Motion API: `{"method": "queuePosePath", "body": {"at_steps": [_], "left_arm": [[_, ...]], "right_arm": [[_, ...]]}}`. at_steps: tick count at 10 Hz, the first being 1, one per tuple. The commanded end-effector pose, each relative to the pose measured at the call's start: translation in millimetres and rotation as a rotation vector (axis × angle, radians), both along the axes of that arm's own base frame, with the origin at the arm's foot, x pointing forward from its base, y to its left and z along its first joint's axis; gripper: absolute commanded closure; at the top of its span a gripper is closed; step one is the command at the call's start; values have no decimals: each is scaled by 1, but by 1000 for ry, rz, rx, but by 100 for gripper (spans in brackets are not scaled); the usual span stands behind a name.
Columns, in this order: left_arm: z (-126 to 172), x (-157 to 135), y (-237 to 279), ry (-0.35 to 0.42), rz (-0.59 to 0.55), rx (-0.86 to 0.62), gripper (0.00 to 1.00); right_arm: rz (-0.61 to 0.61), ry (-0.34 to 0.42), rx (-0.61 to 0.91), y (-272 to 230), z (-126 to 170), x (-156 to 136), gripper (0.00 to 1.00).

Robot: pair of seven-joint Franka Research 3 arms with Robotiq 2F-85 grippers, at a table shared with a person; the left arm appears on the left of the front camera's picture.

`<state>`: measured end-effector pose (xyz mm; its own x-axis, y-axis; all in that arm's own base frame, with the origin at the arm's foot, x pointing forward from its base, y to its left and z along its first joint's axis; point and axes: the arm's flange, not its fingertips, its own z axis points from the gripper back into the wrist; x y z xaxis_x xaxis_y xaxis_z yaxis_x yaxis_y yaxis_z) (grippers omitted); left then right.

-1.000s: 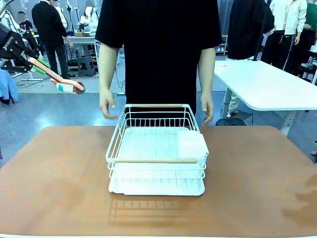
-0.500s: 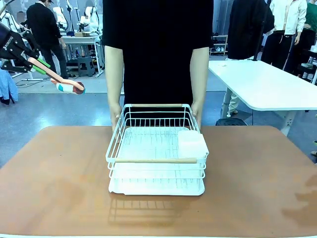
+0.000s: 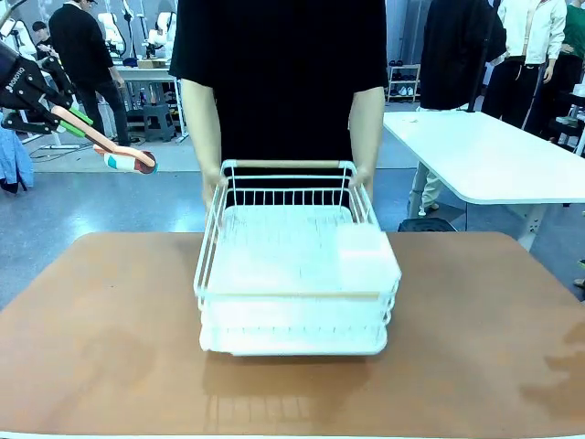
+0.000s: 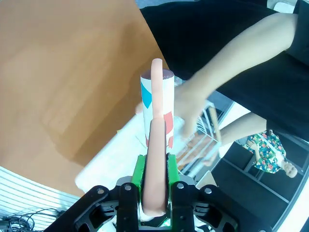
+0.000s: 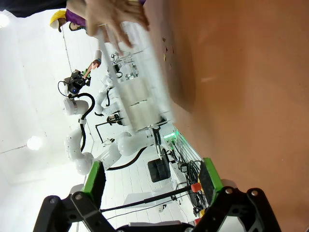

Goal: Clean the table.
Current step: Clean the table with the Lint Roller when the human lifts the Dish drying rack.

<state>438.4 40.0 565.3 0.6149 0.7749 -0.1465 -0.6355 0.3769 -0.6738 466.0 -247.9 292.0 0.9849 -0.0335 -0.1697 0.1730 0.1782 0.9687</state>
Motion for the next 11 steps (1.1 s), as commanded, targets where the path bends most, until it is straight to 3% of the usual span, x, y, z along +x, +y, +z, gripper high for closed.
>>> {"method": "queuePosePath", "body": {"at_steps": [1, 4, 7, 8, 11], "left_arm": [[2, 0, -4, -79, -72, 5, 78], [-9, -3, -1, -222, -330, -60, 78], [-45, -7, -28, -415, -579, -117, 78], [-60, -11, -42, -486, -637, -67, 78], [-94, -16, -72, -521, -746, 29, 78]], "right_arm": [[1, -3, -6, 1, 2, 1, 0], [1, -3, -6, 1, 2, 1, 0], [1, -3, -6, 1, 2, 1, 0], [1, -3, -6, 1, 2, 1, 0], [1, -3, -6, 1, 2, 1, 0]]}}
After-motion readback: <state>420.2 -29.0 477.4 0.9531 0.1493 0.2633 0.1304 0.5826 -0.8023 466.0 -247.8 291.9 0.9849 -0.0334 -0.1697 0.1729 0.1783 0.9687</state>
